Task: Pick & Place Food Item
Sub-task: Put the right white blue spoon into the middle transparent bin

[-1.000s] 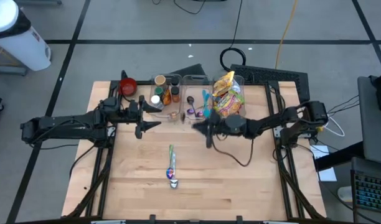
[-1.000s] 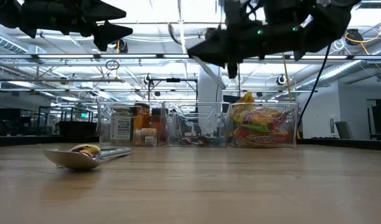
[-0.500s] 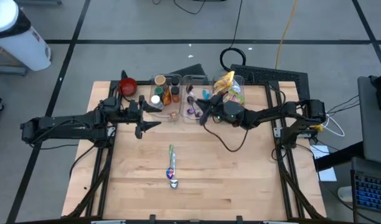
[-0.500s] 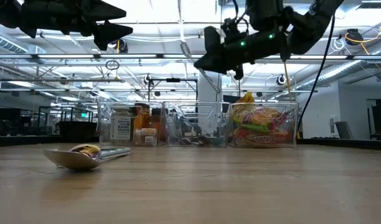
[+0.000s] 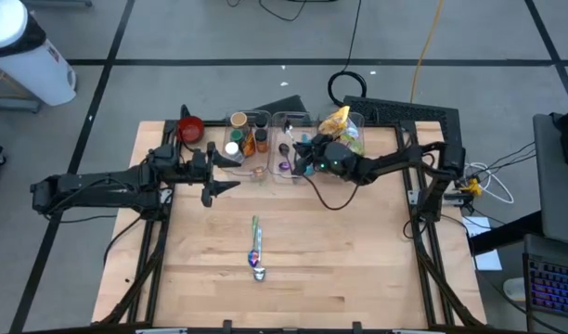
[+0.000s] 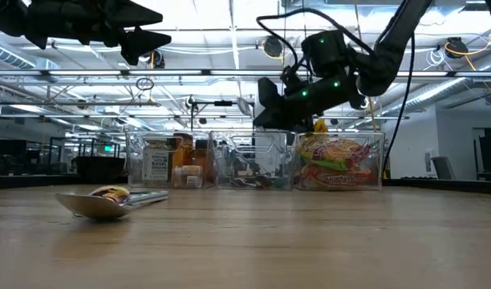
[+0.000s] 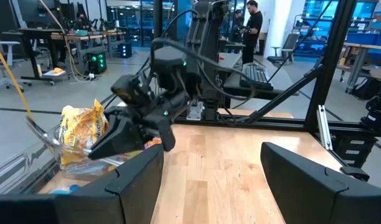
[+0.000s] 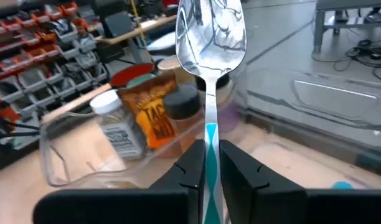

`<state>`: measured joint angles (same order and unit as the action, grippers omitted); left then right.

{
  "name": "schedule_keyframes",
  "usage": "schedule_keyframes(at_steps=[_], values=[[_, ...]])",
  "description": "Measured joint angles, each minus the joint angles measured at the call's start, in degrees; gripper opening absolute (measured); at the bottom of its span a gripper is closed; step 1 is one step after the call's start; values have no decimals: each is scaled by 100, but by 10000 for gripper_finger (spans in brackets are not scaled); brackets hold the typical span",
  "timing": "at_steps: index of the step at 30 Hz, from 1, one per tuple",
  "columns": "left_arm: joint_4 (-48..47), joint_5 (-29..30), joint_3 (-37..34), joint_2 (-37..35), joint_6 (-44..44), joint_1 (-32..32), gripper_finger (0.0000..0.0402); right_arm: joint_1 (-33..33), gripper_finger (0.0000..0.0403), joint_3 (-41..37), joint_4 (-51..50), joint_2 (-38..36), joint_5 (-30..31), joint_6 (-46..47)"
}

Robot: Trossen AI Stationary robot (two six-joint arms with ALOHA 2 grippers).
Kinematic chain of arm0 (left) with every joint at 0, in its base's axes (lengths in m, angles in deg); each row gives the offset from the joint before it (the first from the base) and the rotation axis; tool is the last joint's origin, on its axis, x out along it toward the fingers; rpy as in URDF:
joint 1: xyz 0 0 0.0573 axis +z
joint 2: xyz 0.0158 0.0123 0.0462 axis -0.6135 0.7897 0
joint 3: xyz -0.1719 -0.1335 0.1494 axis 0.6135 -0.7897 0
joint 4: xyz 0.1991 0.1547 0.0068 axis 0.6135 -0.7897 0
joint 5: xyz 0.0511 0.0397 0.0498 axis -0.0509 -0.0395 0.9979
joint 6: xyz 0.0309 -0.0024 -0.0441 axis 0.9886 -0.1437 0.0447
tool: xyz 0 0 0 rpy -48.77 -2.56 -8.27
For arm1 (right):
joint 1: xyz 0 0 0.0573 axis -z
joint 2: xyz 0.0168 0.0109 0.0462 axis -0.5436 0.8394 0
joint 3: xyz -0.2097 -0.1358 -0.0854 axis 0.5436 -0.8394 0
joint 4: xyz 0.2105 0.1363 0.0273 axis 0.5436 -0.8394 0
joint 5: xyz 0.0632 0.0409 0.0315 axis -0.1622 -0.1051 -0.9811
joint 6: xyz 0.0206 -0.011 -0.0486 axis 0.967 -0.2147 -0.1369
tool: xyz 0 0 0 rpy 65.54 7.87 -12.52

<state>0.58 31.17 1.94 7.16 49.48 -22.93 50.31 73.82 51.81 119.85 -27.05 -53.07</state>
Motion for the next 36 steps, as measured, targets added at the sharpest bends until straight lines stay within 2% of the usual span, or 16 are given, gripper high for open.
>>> schedule_keyframes(at_steps=[6, 21, 36], values=[[-7, 1, 0, 0, 2, 0, 278, -13, 15, 0, -50, 103, -3, -7], [-38, 1, 0, 0, 2, 1, 278, -9, 22, 2, -662, 88, 13, -139], [-43, 1, 0, 0, 30, -1, 278, -9, 43, 2, -636, 92, 24, 125]])
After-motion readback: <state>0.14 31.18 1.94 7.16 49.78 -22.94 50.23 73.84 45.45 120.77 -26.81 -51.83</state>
